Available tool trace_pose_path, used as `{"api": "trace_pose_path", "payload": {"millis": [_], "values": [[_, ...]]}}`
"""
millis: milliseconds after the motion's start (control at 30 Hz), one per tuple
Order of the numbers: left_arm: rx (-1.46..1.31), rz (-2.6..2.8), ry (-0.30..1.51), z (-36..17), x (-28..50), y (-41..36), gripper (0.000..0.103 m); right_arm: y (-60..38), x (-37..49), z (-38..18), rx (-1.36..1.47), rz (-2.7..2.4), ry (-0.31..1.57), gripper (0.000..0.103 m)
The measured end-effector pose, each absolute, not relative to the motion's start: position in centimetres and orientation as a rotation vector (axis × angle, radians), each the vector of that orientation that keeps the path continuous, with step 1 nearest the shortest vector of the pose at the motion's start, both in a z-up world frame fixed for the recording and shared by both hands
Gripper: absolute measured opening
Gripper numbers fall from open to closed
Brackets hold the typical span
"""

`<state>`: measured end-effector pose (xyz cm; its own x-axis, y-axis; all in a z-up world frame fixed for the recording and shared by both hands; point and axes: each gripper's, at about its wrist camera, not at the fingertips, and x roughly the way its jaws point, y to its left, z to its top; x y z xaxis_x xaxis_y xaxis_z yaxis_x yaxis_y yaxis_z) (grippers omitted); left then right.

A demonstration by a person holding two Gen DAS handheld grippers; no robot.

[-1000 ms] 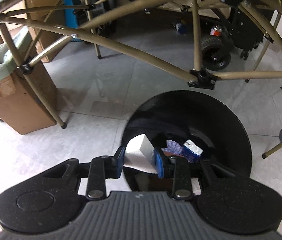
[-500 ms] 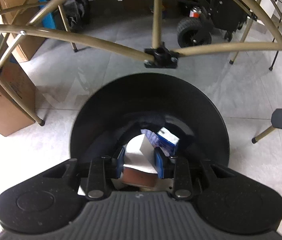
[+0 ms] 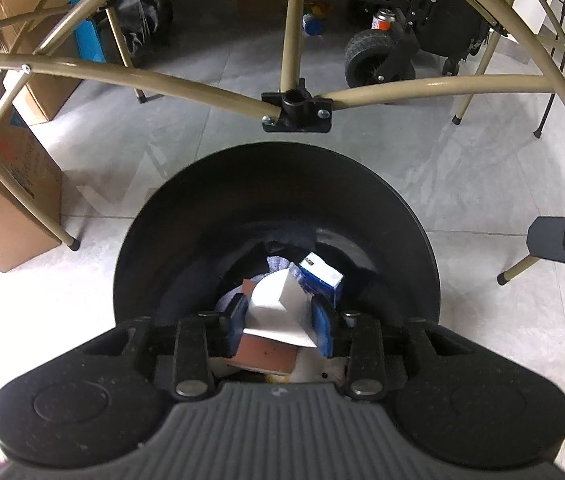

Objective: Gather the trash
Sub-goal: 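Lower the left tool into the bin and open it to drop the wedge, then raise both open tools from the bin toward the table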

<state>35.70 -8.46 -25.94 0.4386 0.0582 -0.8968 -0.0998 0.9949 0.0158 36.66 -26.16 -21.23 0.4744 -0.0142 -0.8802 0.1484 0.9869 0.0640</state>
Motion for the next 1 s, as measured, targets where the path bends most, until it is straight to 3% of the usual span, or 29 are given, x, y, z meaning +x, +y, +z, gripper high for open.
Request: {"api": "trace_pose_path", "payload": {"millis": [33, 167, 267, 1000], "values": [[-0.043, 0.102, 1.111, -25.8, 35.7, -8.5, 0.043, -26.2, 36.7, -21.2, 0.138, -0.100, 1.073, 0.103], [-0.058, 0.092, 1.120, -25.6, 35.7, -8.5, 0.087, -26.1, 36.7, -21.2, 0.141, -0.102, 1.071, 0.103], [-0.039, 0.073, 1.126, -25.5, 35.7, -9.0, 0.101, -26.2, 36.7, -21.1, 0.143, -0.105, 1.069, 0.103], [-0.047, 0.066, 1.099, -24.3, 35.1, -8.6, 0.102, -26.1, 36.4, -20.3, 0.138, -0.088, 1.049, 0.103]]}}
